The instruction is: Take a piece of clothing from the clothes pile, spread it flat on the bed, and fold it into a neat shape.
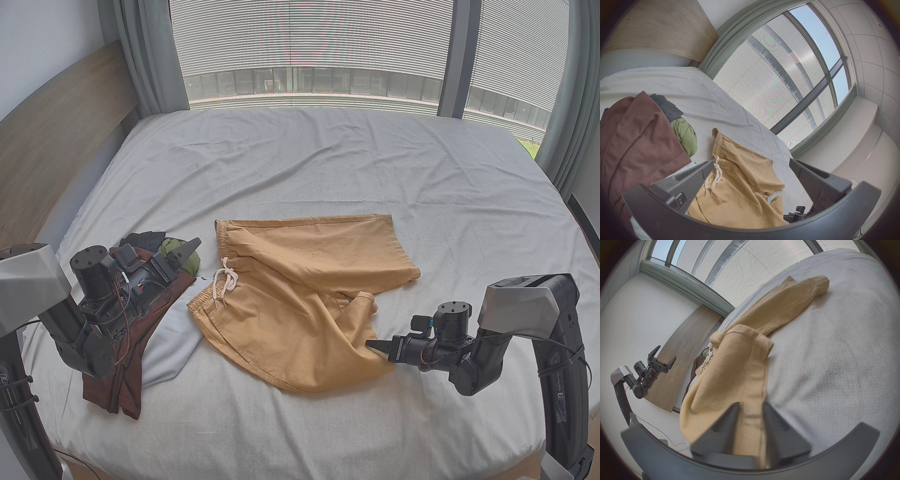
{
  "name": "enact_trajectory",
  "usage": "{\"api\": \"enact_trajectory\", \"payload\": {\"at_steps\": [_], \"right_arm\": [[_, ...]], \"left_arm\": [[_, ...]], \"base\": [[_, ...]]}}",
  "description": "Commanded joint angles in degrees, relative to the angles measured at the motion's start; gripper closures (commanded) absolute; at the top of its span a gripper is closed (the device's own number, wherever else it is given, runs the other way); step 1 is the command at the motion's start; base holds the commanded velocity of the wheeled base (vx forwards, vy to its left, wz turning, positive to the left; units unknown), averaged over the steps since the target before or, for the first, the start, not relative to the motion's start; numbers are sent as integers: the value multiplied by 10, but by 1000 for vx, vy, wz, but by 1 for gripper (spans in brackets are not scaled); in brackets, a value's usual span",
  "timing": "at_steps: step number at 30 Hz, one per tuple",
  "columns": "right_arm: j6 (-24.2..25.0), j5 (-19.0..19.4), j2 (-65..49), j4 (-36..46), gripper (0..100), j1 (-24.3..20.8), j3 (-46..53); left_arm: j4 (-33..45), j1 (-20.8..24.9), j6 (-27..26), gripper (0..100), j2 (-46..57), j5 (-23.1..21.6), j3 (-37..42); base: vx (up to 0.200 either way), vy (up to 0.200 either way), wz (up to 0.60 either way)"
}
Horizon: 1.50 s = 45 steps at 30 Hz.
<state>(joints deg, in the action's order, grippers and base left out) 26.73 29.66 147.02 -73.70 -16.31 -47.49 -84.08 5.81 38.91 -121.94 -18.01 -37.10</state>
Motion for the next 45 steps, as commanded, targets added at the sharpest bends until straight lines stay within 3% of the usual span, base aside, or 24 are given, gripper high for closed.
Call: {"api": "enact_trajectory", "payload": {"at_steps": [1,17,32,45], "right_arm": [[3,0,3,-5,100,-3,-2],[5,0,-131,-26,100,41,96],[4,0,-183,-25,100,78,139],[4,0,-133,10,100,101,34]], "left_arm": [[0,0,0,0,0,0,0],[0,0,0,0,1,0,-1],[0,0,0,0,3,0,-2],[0,0,0,0,3,0,-1]], "base": [[0,0,0],[0,0,0],[0,0,0],[0,0,0]]}}
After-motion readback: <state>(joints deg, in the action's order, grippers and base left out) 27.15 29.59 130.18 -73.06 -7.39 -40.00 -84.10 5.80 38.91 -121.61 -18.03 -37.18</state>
